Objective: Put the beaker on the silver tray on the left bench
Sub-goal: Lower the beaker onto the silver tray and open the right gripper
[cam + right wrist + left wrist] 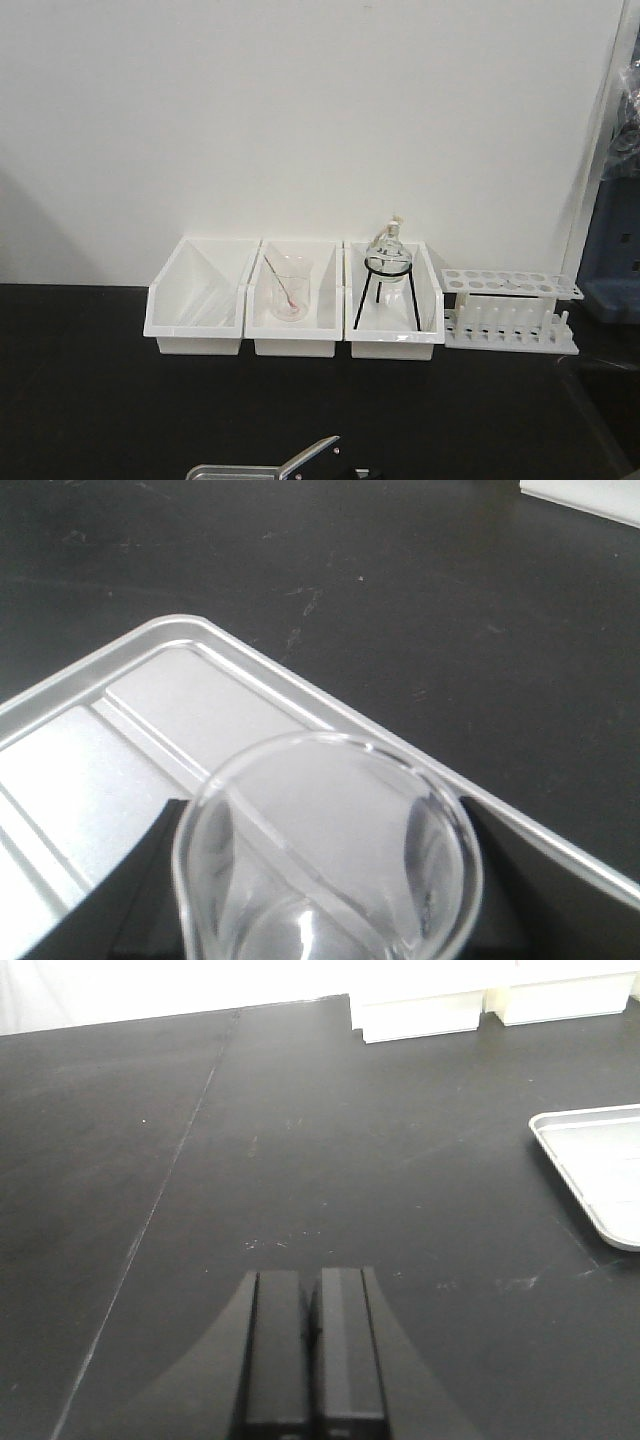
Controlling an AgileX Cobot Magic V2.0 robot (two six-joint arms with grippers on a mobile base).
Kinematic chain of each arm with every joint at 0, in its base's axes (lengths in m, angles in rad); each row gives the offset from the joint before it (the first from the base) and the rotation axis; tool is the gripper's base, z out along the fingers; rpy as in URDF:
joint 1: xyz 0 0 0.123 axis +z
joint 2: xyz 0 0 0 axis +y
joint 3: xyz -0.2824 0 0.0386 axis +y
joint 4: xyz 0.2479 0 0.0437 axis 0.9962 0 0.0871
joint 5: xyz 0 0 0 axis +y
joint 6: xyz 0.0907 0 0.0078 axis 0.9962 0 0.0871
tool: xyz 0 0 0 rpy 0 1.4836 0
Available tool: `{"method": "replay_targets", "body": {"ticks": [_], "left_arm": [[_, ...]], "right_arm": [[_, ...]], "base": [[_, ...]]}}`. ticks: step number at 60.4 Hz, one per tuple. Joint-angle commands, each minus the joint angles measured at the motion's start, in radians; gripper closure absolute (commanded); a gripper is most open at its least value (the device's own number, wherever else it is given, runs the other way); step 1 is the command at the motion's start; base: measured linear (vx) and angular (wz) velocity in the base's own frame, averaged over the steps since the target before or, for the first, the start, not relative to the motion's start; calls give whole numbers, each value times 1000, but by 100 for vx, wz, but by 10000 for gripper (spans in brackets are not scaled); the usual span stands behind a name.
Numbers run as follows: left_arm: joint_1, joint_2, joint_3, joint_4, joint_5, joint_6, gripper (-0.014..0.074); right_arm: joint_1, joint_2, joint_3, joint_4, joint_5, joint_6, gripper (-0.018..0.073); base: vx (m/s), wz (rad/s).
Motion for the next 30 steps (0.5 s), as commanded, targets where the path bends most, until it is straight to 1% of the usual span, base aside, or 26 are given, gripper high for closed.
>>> {"method": "replay_targets", "body": {"ticks": [1,5,9,13,19,30], "left_arm": [[-5,-7,20,-3,-75,-1,595],[-5,-7,20,-3,-75,-1,595],[-5,-7,20,-3,-75,-1,595],[-5,-7,20,-3,-75,-1,595],[-5,-7,20,-3,-75,-1,595],[-5,-7,20,-3,-75,-1,595]], "right_arm": [[-5,-44,-23,2,-56,-4,52],[-5,-44,-23,2,-56,-4,-43],[-5,-44,-23,1,-56,-4,-111],[-5,-44,-23,1,-56,-4,-153],[-5,-52,-23,1,-56,-4,-167],[-5,-119,-23,0,-54,-8,-145]], "base": [[0,0],[0,0],[0,0],[0,0],[0,0],[0,0]]}}
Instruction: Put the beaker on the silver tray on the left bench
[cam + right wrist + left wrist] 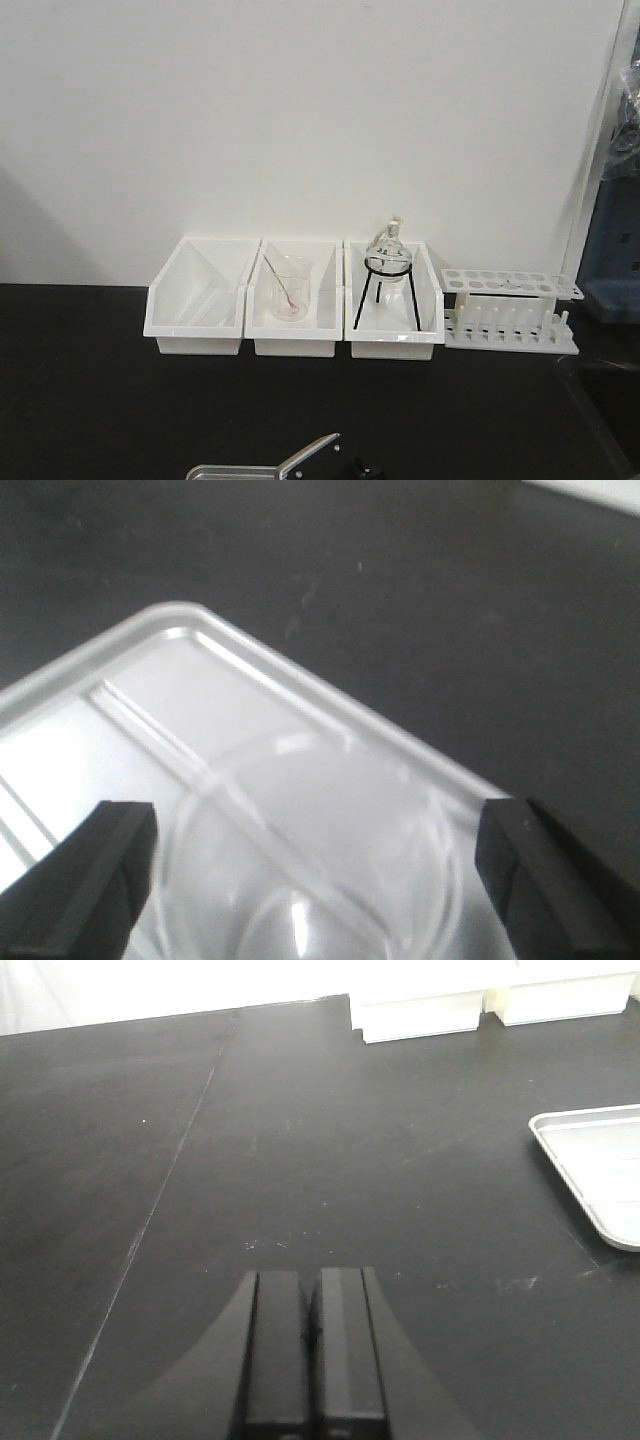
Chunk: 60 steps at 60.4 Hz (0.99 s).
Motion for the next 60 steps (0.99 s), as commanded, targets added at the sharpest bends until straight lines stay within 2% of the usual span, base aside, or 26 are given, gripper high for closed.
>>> {"method": "replay_targets", "body": {"ticks": [1,15,26,35,45,50,60], "left_arm": [[-5,-7,20,-3,-75,-1,595],[-5,-7,20,-3,-75,-1,595],[-5,-7,20,-3,-75,-1,595],[-5,-7,20,-3,-75,-1,595],[-5,-7,20,-3,-75,-1,595],[-5,-7,20,-3,-75,-1,595],[-5,-7,20,-3,-75,-1,595]], "right_arm": [[-5,-104,-23,-4,-78,-8,-141],[-5,-273,-23,-25,13,-8,-83],[-3,-519,-20,-26,252,-8,4],[-3,-779,-20,-39,503,-56,130],[-3,-1012,-20,-39,856,-79,307],[-3,-1078,-20,-39,937,-79,382],[-3,-1148,-20,-34,958,-78,489]], "base": [[0,0],[0,0],[0,0],[0,0],[0,0],[0,0],[0,0]]}}
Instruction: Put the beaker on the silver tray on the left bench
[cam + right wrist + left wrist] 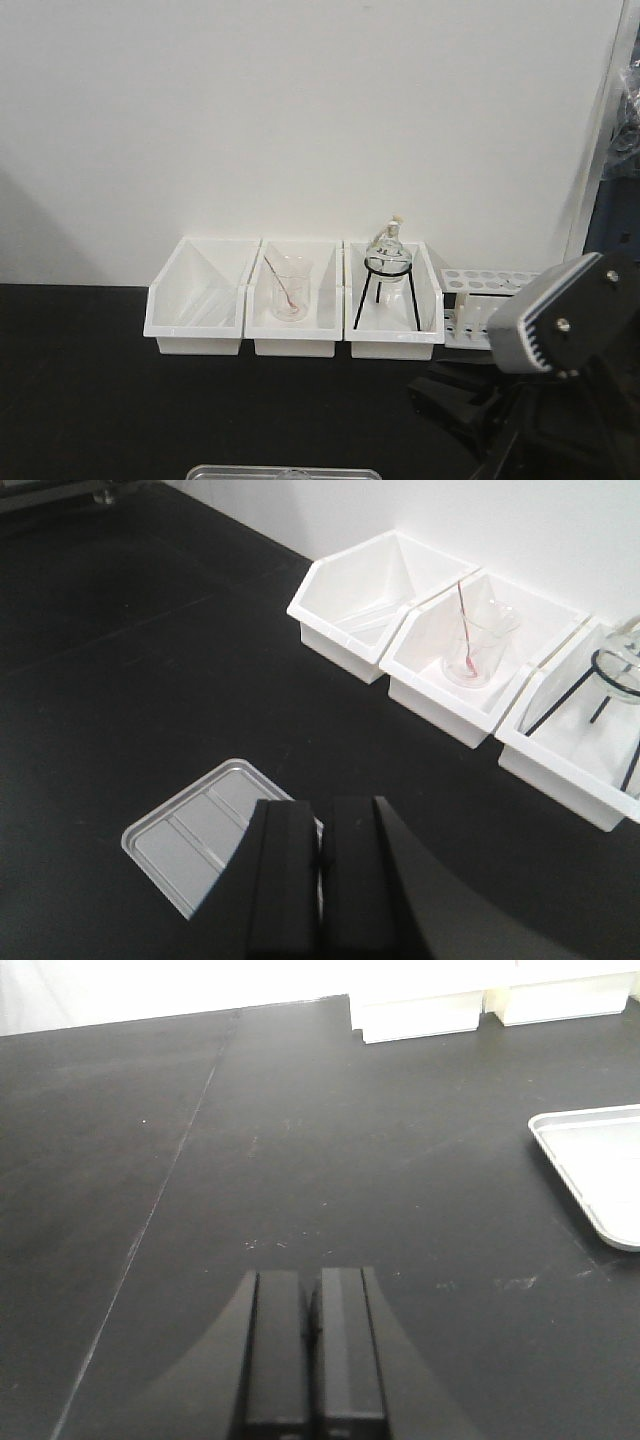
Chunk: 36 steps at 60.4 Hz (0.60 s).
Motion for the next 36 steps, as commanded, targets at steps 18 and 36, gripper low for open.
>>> {"method": "replay_targets", "body": {"ticks": [18,36], "left_arm": [[-5,-7,20,-3,-75,-1,595],[-5,-7,20,-3,-75,-1,595]], "right_arm": [[-3,-55,-27,-4,-62,-7,547],[-5,-59,-17,-13,-72,-7,547]], "base": [[0,0],[0,0]]}}
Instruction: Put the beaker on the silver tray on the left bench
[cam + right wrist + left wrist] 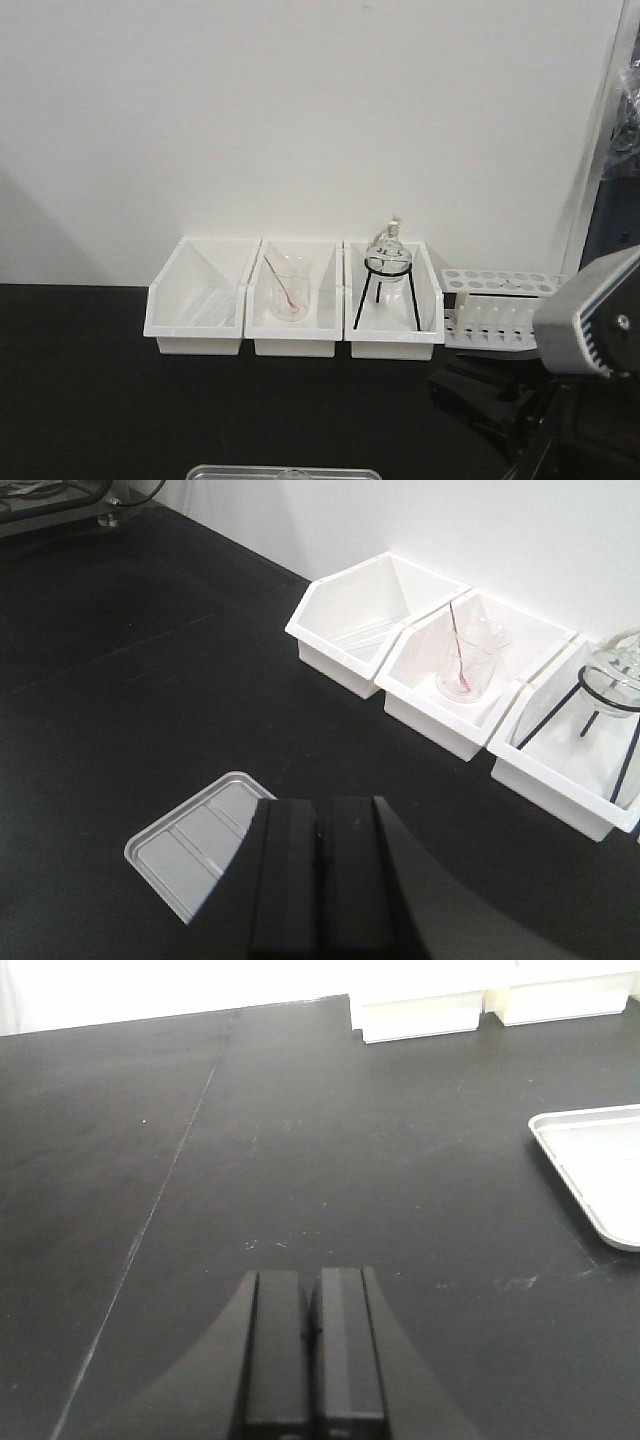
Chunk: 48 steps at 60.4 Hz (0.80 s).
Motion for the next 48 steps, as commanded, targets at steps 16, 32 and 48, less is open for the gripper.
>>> {"method": "replay_targets", "body": {"ticks": [16,32,48], "left_arm": [[-5,-7,20,-3,-75,-1,595],[-5,-7,20,-3,-75,-1,595],[-5,-8,20,-3,-75,-1,595]], "right_arm": [[-241,-351,309,-52,-441,-7,547],[-619,-803,666,31,-514,-7,547],[-700,-953,934,47,-483,22,547]], "base": [[0,0],[0,0],[0,0]]}}
